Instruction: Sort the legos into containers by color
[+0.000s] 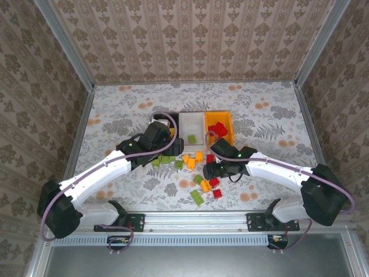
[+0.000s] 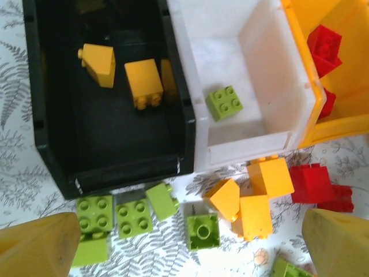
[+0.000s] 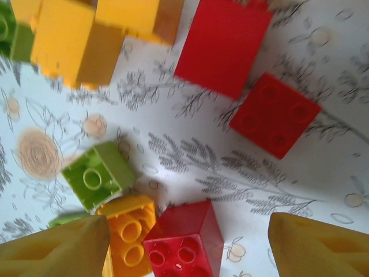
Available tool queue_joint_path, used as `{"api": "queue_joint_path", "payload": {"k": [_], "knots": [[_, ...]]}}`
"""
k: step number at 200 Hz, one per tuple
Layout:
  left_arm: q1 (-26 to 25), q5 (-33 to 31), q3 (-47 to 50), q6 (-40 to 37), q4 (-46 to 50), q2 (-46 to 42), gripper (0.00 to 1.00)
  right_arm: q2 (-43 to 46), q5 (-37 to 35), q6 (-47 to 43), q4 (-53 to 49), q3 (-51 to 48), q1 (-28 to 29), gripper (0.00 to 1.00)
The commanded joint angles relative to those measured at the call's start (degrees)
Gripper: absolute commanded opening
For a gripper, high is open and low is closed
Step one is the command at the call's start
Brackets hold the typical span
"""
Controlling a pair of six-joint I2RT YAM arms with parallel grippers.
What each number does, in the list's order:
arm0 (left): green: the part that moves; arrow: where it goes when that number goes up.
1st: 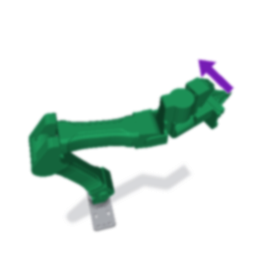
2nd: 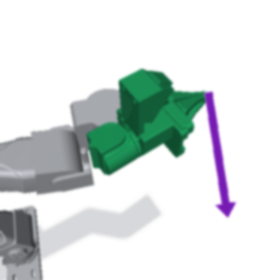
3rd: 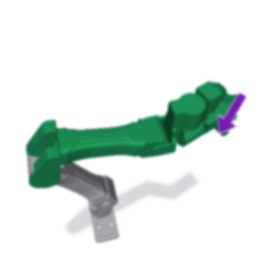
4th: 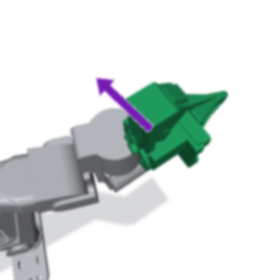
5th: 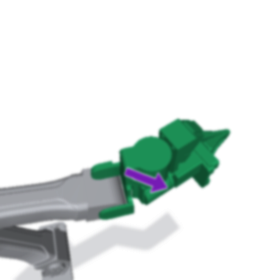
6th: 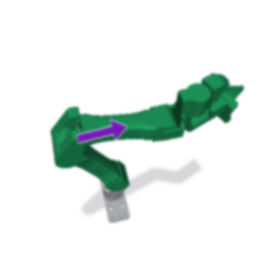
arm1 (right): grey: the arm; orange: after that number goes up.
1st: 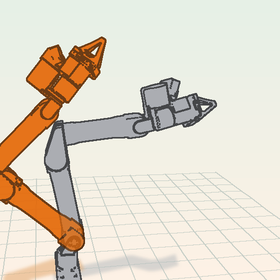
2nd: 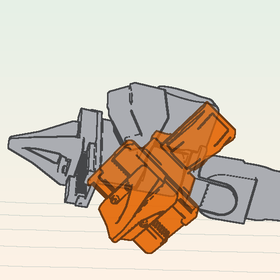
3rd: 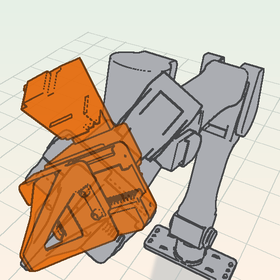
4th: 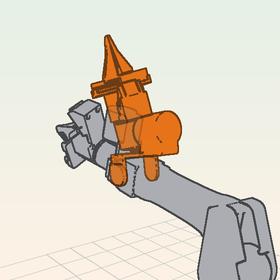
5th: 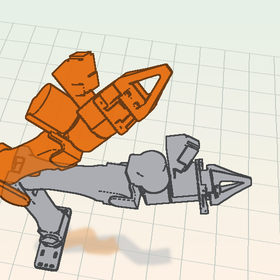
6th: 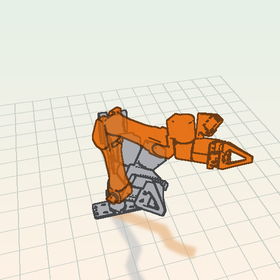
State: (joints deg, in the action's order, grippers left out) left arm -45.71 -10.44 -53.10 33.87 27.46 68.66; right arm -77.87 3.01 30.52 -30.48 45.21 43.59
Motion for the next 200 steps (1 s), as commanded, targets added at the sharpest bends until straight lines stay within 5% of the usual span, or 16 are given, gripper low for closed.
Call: {"api": "queue_joint_path", "payload": {"k": [1, 66, 144, 200], "knots": [[0.1, -1.3, 1.5, 2.6, 0.4, -2.5, 1.0, -1.5, 0.0, -1.2, -2.8, -1.3, 1.3, 0.74], [1.4, -0.8, 3.1, 4.0, 1.2, -1.6, 1.0, -5.2, -0.1, -1.4, -1.5, -3.0, 3.1, 0.65], [1.6, -0.3, 3.6, 3.7, 0.6, -1.6, 1.0, -1.4, -3.6, -1.4, -1.3, -3.0, 2.8, 0.32], [1.6, 1.0, 4.8, 4.3, -0.9, -2.2, 1.0, 7.0, -8.8, -2.6, -5.4, 6.2, -6.5, 0.3]]}}
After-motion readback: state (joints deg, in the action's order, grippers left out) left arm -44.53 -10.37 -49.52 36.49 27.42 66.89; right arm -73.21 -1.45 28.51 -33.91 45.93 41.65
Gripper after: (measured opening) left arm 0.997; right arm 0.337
